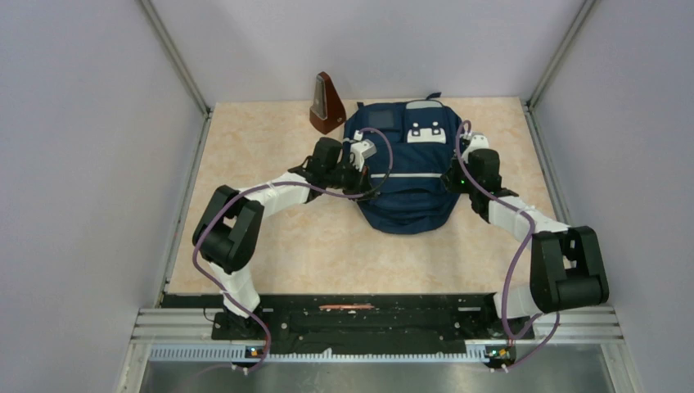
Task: Pack the student bag
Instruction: Zip the student bag at the center of the board.
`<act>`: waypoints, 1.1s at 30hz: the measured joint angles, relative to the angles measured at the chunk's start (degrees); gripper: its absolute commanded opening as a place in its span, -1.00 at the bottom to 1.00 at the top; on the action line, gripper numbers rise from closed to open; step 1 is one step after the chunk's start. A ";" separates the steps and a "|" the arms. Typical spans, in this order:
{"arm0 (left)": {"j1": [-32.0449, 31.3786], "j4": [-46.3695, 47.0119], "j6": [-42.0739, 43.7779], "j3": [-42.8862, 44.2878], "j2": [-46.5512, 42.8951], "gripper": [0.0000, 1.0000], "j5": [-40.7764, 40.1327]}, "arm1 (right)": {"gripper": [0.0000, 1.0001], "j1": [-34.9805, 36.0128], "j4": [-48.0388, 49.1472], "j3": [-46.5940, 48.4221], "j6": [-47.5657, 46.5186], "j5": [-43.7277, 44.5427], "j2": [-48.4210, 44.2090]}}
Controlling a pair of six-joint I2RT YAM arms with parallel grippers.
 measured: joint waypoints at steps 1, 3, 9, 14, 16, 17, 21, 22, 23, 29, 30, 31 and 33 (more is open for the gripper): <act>-0.50 0.13 -1.40 -0.37 -0.42 -1.00 -0.50 | -1.00 0.63 0.63 -0.79 0.48 1.22 -0.46; -1.62 1.40 -4.81 -1.62 -1.20 -1.00 -2.19 | -1.00 1.75 2.34 -2.36 1.51 3.41 -1.38; -3.02 11.04 -18.71 -8.44 -3.10 -1.00 -6.78 | -1.00 3.21 4.83 -5.95 4.33 7.28 -4.37; -5.86 20.83 -31.23 -13.77 -3.48 -1.00 -12.57 | -1.00 3.43 6.25 -8.48 5.55 9.29 -6.67; -7.93 22.49 -34.49 -14.03 -3.45 -1.00 -15.56 | -1.00 3.41 6.91 -9.25 5.75 10.64 -7.17; -8.72 23.08 -35.71 -14.08 -3.37 -1.00 -16.63 | -1.00 3.39 7.48 -9.73 5.92 11.67 -7.52; -12.24 25.55 -39.95 -14.23 -2.60 -1.00 -21.68 | -0.88 3.37 9.14 -11.61 5.99 15.02 -8.90; -12.85 25.94 -40.50 -14.23 -2.40 -0.98 -22.64 | -0.79 3.37 9.25 -11.96 5.99 15.80 -9.33; -13.40 26.16 -40.98 -14.23 -2.25 -0.88 -23.54 | -0.67 3.37 9.07 -12.04 5.97 16.28 -9.68; -14.95 24.90 -39.34 -14.32 -3.32 -0.03 -26.25 | 0.13 3.61 6.78 -12.17 6.67 17.22 -14.95; -15.54 23.82 -38.47 -14.75 -4.63 0.03 -26.58 | 0.17 3.82 5.90 -12.04 6.78 16.85 -16.28; -16.00 22.53 -37.59 -15.32 -6.27 0.06 -27.19 | 0.19 4.07 4.87 -11.72 6.67 16.28 -17.40; -16.74 18.91 -35.69 -16.37 -10.54 0.10 -28.48 | 0.19 4.57 2.27 -10.32 6.43 15.19 -19.71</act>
